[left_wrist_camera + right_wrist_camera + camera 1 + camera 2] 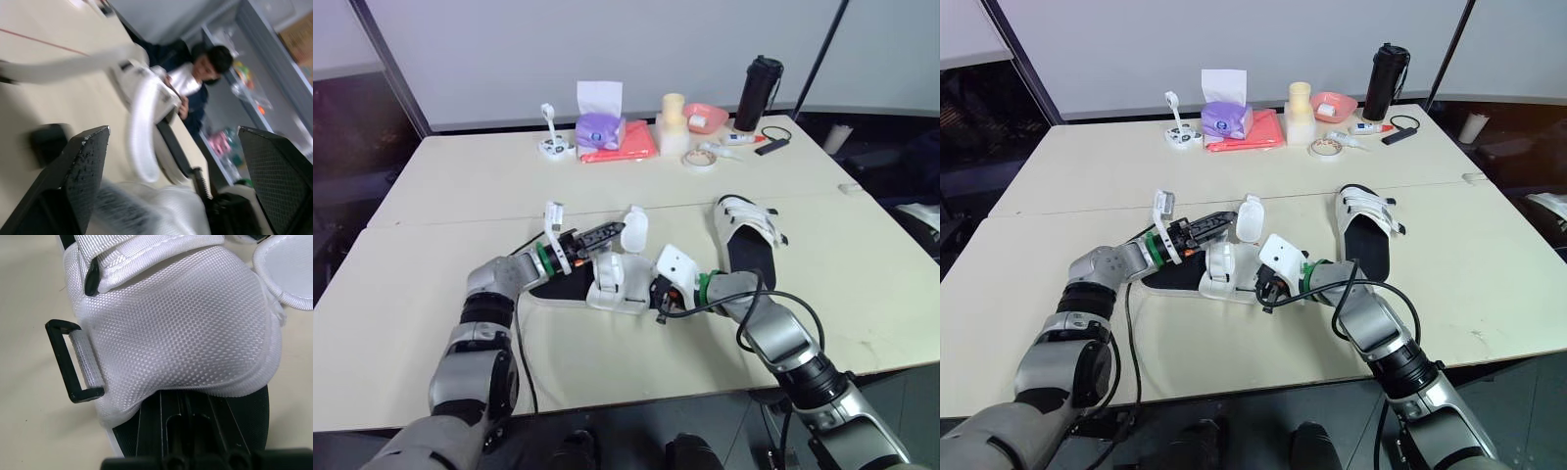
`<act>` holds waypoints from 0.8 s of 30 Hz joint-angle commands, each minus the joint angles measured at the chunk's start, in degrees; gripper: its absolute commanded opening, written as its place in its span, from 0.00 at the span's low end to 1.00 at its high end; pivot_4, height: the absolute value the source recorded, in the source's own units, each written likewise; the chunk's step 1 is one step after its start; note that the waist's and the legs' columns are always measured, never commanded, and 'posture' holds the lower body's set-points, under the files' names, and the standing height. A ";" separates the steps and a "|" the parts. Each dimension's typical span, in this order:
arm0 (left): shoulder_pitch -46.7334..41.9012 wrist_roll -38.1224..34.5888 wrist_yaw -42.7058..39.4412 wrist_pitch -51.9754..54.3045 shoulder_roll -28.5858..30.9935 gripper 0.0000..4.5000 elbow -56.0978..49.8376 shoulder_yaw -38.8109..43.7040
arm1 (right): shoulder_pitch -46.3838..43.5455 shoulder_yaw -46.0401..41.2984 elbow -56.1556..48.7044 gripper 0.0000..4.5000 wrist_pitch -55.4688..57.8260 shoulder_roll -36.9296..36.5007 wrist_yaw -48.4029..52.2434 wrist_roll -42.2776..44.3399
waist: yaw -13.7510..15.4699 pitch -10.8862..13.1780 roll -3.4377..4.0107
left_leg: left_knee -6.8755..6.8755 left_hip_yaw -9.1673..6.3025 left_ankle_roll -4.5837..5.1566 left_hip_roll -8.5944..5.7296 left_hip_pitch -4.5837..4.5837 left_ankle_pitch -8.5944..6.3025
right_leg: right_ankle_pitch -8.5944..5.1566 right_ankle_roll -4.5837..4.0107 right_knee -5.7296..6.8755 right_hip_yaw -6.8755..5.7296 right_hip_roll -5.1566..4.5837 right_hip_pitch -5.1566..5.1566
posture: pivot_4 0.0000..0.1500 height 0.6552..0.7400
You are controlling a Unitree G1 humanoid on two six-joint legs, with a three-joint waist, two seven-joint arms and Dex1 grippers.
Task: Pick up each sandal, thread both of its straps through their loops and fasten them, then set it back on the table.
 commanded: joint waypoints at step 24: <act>-6.36 11.47 -6.92 -11.22 0.57 0.82 11.21 -4.07 | 0.63 1.62 0.82 0.00 0.05 0.32 0.22 -0.11 | -0.10 -0.02 -0.05 | 0.00 0.01 0.00 0.00 0.00 0.00 | 0.00 0.01 0.02 -0.03 0.02 0.01 | 1.00 1.00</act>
